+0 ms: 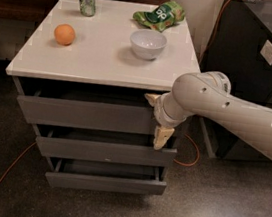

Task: Place orange into top drawer

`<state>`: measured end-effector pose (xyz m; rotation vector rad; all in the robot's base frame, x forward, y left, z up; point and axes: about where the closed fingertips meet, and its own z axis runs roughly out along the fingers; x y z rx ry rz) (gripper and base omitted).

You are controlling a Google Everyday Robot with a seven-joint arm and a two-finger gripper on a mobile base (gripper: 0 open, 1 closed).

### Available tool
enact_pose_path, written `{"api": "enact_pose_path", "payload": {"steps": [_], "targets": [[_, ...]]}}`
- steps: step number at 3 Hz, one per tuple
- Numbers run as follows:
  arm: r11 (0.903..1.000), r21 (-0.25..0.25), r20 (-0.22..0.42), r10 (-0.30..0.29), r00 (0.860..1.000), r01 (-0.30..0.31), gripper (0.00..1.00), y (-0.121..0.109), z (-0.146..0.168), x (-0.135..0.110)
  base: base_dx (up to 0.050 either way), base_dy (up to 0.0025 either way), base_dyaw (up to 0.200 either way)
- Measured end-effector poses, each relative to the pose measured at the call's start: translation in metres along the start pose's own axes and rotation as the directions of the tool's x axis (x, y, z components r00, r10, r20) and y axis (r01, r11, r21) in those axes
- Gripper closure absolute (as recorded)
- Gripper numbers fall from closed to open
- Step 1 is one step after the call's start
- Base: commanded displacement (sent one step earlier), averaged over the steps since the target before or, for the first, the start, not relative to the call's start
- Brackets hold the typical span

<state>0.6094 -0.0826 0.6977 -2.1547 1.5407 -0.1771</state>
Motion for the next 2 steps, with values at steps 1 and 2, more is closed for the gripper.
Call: {"api": "enact_pose_path", "payload": {"steps": [1,2], "targets": [[0.9989,0.021,-0.015,0.041,0.999,-0.041,0.18,-0.012,0.016,0.004,0.0,0.0,0.0],[0.9963,0.037,-0.033,0.078,0.996,-0.077,0.41,-0.016,0.028,0.006,0.0,0.0,0.0]]}}
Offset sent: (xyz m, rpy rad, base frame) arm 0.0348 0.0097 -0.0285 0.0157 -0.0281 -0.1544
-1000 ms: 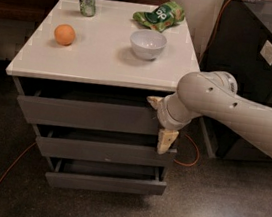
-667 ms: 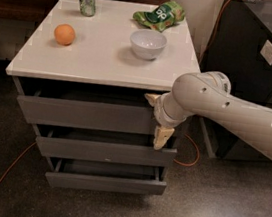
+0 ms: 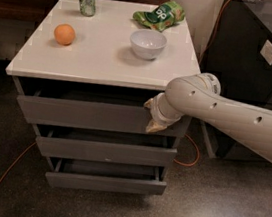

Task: Place orange into top drawer

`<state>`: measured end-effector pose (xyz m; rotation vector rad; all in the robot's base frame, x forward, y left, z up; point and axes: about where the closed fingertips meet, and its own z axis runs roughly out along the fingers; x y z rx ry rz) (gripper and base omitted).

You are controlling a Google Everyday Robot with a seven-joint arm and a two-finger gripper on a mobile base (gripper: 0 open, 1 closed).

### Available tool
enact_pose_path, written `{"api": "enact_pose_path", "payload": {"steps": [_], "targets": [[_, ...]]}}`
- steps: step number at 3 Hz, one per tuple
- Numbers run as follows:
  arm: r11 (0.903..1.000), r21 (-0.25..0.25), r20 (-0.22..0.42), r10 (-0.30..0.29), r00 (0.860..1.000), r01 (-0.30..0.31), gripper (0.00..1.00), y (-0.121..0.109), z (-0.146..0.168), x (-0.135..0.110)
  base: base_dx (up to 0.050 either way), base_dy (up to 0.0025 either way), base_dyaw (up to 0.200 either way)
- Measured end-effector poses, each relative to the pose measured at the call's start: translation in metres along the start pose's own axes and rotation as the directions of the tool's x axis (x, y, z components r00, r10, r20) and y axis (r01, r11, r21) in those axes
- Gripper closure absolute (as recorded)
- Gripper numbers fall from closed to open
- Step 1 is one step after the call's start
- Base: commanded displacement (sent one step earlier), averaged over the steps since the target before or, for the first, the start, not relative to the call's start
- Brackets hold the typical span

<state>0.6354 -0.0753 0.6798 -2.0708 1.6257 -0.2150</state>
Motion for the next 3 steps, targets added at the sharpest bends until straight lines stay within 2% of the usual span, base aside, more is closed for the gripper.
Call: {"api": "enact_pose_path", "payload": {"steps": [1,2,3], "targets": [[0.9997,0.008,-0.015,0.023,1.0,-0.023,0.64,-0.002,0.006,0.001,0.0,0.0,0.0],[0.9991,0.016,-0.018,0.041,0.999,-0.04,0.88,-0.002,-0.001,0.001,0.0,0.0,0.0],[0.9981,0.021,-0.015,0.058,0.998,-0.058,1.0,0.005,-0.017,0.0,0.0,0.0,0.0]]}}
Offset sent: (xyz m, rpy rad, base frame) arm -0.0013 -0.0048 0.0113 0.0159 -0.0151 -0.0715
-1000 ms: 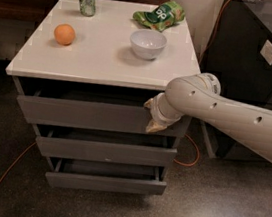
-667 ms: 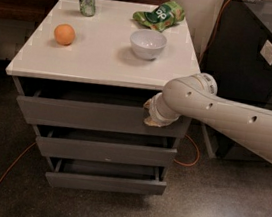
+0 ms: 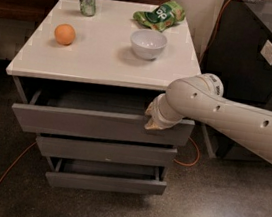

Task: Place orange into top drawer

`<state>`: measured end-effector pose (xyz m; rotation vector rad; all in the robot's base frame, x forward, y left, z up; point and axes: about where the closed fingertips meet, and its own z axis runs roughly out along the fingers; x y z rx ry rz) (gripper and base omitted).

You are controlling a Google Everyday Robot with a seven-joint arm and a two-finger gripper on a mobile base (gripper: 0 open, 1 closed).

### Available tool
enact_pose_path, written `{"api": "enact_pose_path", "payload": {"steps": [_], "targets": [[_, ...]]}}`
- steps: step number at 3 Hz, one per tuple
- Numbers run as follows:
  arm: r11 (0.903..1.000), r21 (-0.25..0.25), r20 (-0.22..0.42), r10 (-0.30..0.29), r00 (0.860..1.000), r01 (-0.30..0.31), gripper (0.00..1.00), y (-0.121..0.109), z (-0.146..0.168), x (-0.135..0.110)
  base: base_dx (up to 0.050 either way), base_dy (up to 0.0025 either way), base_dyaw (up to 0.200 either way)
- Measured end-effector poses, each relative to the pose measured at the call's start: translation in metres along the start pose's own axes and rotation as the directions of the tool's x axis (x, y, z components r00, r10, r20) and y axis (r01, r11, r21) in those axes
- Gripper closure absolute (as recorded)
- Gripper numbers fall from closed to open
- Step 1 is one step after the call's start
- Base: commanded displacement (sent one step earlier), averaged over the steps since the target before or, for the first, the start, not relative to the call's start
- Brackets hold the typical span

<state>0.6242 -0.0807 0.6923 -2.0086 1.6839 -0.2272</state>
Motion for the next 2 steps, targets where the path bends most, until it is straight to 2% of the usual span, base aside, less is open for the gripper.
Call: {"api": "enact_pose_path", "payload": {"steps": [1,2], "targets": [[1.0,-0.002,-0.008,0.002,1.0,-0.002,1.0,0.012,-0.011,0.0,0.0,0.0,0.0],[0.9995,-0.026,-0.03,0.019,0.999,-0.019,1.0,0.036,-0.024,0.002,0.0,0.0,0.0]]}}
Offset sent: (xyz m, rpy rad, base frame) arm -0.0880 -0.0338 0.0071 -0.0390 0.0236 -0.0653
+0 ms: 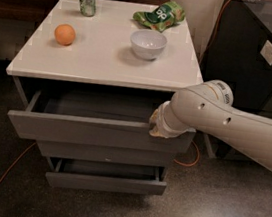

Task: Place orange into top drawer

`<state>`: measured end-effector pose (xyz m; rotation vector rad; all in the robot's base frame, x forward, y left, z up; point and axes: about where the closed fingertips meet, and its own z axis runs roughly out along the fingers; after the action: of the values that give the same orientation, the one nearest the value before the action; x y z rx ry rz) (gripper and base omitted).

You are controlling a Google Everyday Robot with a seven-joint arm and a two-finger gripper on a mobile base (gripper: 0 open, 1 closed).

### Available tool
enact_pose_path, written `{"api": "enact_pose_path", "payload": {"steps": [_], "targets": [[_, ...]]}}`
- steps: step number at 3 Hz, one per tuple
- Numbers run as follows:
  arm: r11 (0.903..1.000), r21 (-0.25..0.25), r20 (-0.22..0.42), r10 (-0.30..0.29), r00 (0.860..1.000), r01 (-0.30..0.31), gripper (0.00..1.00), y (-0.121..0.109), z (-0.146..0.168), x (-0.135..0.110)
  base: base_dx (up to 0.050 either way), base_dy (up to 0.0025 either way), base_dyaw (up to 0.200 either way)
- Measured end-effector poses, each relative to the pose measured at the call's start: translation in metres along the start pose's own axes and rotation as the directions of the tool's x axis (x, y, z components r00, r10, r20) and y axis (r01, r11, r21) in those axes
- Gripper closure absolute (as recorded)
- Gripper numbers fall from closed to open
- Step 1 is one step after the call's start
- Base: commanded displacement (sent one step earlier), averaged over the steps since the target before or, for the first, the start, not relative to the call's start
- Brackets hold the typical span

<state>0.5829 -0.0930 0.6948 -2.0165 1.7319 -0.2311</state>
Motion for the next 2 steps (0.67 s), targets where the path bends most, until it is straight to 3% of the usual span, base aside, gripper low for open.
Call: {"api": "enact_pose_path", "payload": {"steps": [1,2], "targets": [[1.0,0.0,0.0,0.0,1.0,0.0,1.0,0.0,0.0,0.0,0.0,0.0,0.0],[0.9999,0.008,0.011,-0.007,1.0,0.007,1.0,0.017,-0.001,-0.006,0.0,0.0,0.0]]}}
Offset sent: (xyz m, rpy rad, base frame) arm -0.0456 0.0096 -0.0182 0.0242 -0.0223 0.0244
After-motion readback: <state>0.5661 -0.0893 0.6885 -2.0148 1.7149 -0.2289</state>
